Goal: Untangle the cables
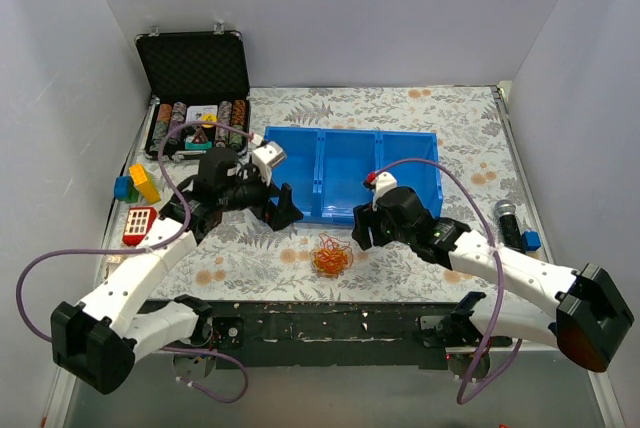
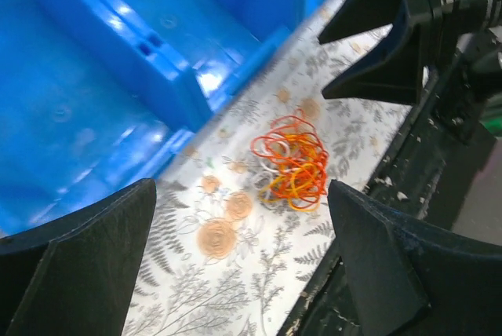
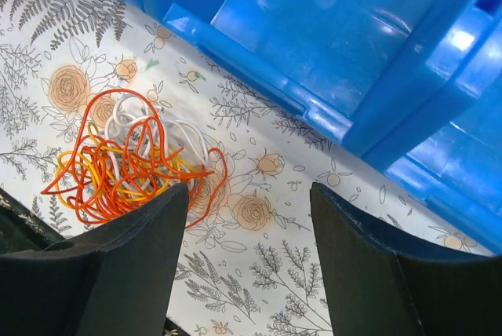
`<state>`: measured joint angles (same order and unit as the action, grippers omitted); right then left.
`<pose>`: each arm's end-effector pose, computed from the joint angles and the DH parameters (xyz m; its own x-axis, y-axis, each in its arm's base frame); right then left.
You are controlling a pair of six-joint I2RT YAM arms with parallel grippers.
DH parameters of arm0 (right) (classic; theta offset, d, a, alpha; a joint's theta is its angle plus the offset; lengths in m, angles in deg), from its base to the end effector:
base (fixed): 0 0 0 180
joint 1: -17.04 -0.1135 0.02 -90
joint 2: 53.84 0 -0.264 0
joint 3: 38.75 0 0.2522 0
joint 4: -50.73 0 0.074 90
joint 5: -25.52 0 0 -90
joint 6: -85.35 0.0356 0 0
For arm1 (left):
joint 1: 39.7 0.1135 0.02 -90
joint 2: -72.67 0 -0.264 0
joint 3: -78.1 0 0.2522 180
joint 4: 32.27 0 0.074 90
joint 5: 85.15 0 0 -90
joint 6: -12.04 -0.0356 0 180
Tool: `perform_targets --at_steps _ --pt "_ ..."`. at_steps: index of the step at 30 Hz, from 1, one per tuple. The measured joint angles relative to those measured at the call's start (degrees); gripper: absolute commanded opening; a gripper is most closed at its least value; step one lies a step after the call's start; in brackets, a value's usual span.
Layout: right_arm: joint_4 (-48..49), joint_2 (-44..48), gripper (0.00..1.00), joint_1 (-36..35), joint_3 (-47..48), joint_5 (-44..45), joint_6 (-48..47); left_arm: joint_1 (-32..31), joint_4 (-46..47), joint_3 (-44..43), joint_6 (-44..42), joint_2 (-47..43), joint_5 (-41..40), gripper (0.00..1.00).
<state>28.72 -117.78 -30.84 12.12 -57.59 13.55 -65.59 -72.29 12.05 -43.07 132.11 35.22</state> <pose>0.1636 0.1745 0.2308 -0.5756 -0.1743 -0.7989 -0.5166 0.8349 0.1901 0.1934 -0.1139 0.3122 -0.8390 -0.1414 -0.5255 0.3371 0.6230 -0.7058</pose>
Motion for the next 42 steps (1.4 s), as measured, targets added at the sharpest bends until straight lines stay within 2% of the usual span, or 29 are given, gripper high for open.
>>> perform_targets --at_steps 2,5,8,14,25,28,34,38,42 --pt "-0.22 1.62 0.71 -0.48 -1.49 0.55 0.5 -1.55 1.57 2.36 1.73 0.83 1.33 0.79" --pt "0.92 4.9 0.71 -1.05 -2.29 1.44 1.2 -4.81 4.28 2.86 5.05 5.01 1.84 0.76" --pt "2.78 7.58 0.7 -1.53 -2.84 1.77 1.57 -7.93 6.64 3.61 8.15 8.66 1.51 0.76" --pt "3.72 10.6 0.7 -2.08 -5.81 1.95 2.6 -14.4 8.57 7.02 11.63 9.35 -0.66 0.75" --pt "2.97 12.81 0.7 -2.19 -6.25 2.19 2.58 -17.57 12.44 8.24 16.37 15.91 -10.54 0.7" --pt "2.38 14.01 0.69 -2.25 -6.27 2.47 2.62 -17.86 13.27 8.52 16.63 17.35 -11.82 0.66" --pt "2.03 15.06 0.68 -2.47 -6.73 2.89 2.67 -18.36 15.37 9.14 16.87 18.18 -12.83 0.44" --pt "1.75 15.1 0.68 -2.58 -6.88 3.13 2.67 -18.67 17.07 9.44 17.0 19.06 -12.57 0.21" --pt "1.6 15.26 0.68 -2.69 -6.91 3.26 2.67 -18.84 17.53 9.44 16.06 19.47 -11.5 0.03"
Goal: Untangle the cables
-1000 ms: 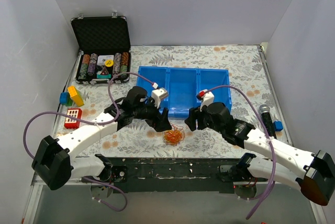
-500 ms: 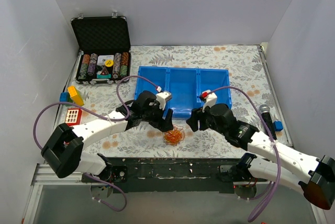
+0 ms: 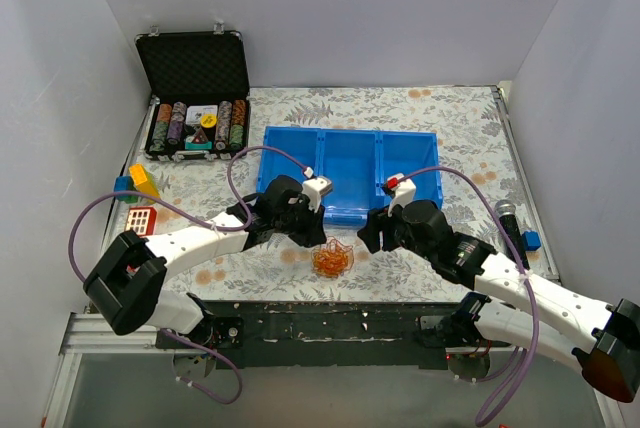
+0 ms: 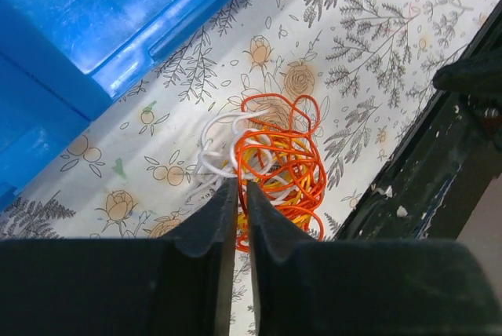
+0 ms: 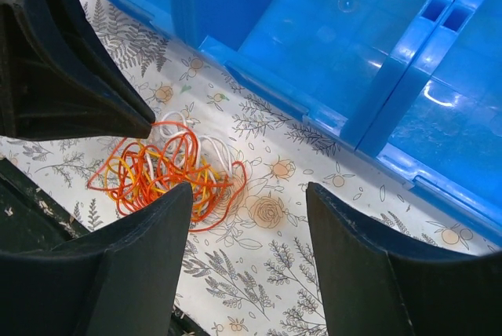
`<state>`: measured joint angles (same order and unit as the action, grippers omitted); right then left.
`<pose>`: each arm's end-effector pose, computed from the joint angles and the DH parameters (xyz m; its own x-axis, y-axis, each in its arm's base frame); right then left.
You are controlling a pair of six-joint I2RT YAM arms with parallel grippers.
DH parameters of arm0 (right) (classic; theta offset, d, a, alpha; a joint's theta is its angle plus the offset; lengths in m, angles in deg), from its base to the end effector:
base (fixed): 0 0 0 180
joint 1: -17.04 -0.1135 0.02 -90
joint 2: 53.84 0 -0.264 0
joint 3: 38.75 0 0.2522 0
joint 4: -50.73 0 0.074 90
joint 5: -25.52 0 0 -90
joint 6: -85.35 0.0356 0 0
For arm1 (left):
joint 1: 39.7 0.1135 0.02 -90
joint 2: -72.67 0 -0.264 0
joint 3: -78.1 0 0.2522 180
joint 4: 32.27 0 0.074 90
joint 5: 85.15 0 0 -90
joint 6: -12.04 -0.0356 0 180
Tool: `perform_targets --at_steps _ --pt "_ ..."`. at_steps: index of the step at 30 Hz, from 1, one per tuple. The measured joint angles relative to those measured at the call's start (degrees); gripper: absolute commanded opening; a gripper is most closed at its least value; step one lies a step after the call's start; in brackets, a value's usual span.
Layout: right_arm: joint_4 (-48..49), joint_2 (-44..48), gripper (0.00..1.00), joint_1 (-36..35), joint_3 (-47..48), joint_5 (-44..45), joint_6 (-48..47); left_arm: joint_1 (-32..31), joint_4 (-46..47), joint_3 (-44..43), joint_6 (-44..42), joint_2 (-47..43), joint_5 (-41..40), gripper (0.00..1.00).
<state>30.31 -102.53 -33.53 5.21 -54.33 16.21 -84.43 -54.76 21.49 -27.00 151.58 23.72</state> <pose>0.1292 0.1472 0.2447 -0.4869 -0.0402 -0.8725 -0.5197 0.8162 0.2523 0.1901 -0.2045 0.2010 -0.9591 -0.0844 -0.2700 0.1334 0.7068 -0.6947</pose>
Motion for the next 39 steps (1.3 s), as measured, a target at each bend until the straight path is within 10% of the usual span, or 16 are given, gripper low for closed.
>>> perform_targets --at_steps 39 --pt "20.06 -16.59 0.76 -2.58 0.57 -17.44 -4.15 -0.13 -15.72 -17.75 -8.07 -12.41 10.6 0.0"
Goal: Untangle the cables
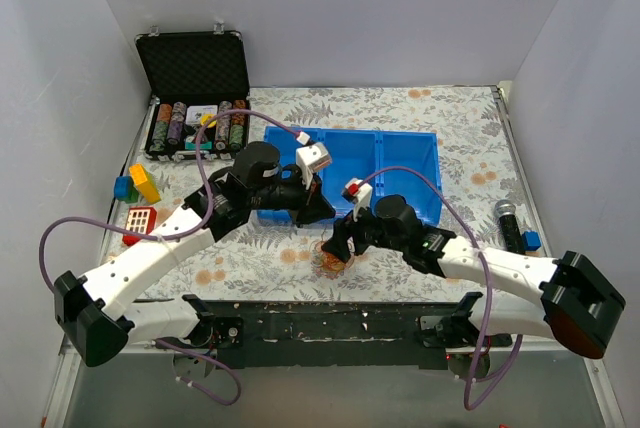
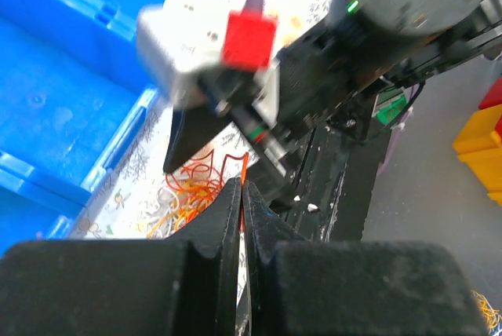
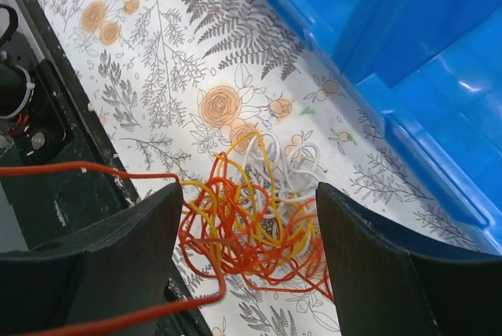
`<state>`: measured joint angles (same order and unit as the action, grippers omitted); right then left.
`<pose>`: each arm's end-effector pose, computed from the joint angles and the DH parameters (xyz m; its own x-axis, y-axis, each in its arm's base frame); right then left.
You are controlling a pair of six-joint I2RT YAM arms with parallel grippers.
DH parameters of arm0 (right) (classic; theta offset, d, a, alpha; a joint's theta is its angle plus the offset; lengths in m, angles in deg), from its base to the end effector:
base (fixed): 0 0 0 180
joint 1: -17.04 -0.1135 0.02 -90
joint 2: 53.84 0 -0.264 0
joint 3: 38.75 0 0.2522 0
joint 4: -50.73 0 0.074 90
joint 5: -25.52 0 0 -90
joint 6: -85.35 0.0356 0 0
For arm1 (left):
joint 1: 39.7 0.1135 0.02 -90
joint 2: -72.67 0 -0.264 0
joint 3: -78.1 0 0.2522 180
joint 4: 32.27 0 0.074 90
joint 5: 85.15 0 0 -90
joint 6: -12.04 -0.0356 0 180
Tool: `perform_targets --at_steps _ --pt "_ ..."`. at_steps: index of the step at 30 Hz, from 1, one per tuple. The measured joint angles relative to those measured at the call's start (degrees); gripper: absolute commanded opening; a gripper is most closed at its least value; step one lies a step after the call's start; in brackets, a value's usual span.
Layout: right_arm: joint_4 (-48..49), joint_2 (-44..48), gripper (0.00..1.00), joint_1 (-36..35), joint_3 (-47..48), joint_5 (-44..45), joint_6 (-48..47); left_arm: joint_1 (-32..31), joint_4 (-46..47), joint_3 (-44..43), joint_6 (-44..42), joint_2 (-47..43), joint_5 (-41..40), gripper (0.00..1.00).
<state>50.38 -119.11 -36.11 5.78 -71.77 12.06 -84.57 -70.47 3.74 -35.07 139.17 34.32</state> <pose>0.1448 0.2007 0.2246 -0.4553 -0.1320 -0.8805 -0.7662 0.5618 0.3120 0.1685 -0.1924 0.3371 -0.8851 0.0450 -0.4632 0.4268 0.4751 -0.7695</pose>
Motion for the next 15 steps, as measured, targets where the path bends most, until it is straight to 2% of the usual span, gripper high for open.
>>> perform_targets --at_steps 9,15 --pt "3.48 -7.8 0.68 -2.19 1.68 -0.87 0.26 0.0 -0.48 -6.67 1.03 0.0 0.24 0.0" --pt "4.37 -10.47 0.6 -3.19 -0.31 1.51 0.22 0.94 -0.63 -18.73 0.98 1.33 -1.36 0.0"
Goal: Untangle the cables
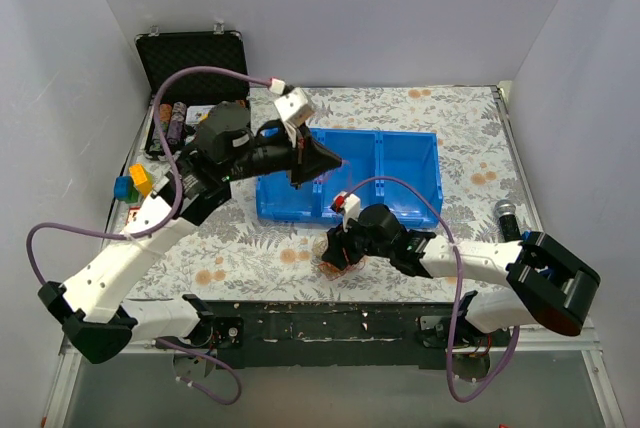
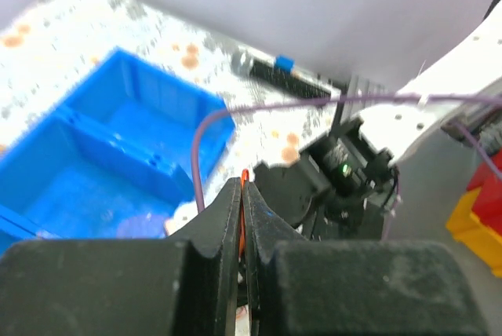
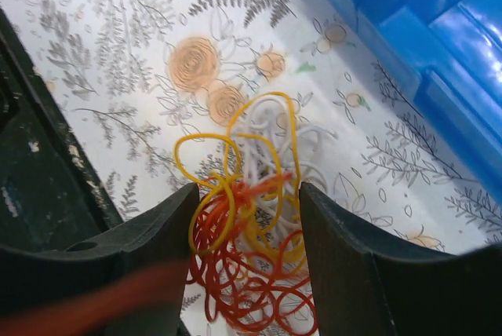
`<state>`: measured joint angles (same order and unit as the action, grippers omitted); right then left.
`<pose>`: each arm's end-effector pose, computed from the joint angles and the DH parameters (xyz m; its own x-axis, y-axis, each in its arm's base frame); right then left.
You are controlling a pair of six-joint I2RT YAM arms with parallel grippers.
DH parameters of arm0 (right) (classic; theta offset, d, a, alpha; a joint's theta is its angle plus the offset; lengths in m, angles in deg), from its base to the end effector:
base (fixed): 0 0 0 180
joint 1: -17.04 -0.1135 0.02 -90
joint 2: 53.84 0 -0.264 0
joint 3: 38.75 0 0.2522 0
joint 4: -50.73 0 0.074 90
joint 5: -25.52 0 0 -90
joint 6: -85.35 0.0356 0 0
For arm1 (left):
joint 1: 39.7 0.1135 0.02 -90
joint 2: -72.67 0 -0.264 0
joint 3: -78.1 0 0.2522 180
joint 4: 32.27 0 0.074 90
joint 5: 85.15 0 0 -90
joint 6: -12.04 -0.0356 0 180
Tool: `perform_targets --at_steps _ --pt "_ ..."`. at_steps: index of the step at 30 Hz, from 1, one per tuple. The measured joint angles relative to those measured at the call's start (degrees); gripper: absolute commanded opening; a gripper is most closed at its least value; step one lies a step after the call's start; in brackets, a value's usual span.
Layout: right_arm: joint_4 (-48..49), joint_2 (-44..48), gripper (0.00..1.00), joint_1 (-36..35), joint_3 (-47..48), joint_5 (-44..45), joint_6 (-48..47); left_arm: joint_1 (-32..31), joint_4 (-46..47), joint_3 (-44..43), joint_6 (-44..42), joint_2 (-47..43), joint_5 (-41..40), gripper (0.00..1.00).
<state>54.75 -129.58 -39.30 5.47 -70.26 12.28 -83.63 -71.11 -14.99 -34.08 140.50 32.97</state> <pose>0.1450 0.2242 0.1870 -0.5004 -0.2287 -0.8350 -0.7651 0.5683 0.3028 0.1691 -0.1862 0.4409 -0.7747 -0.1025 -0.6239 0.5617 0.3416 -0.7535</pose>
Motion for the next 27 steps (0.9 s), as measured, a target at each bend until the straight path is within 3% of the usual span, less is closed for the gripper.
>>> perform_targets --at_steps 5,13,21,27 --pt "-0.28 -1.11 0.53 -0.22 -1.77 2.69 0.02 1.44 0.83 -8.81 0.07 0.11 -1.51 0.0" --pt "-2.6 -0.59 0.52 -0.46 -1.77 5.33 0.0 4.02 2.23 -18.18 -0.39 0.33 -8.63 0.0" --pt "-8.72 3.65 0.6 -0.79 -2.38 7.19 0.02 4.68 5.66 -28.02 -4.59 1.46 -18.36 0.0" --pt "-11.34 5.81 0.62 -0.79 -4.0 7.8 0.37 4.83 13.53 -28.57 -8.28 0.42 -29.97 0.0"
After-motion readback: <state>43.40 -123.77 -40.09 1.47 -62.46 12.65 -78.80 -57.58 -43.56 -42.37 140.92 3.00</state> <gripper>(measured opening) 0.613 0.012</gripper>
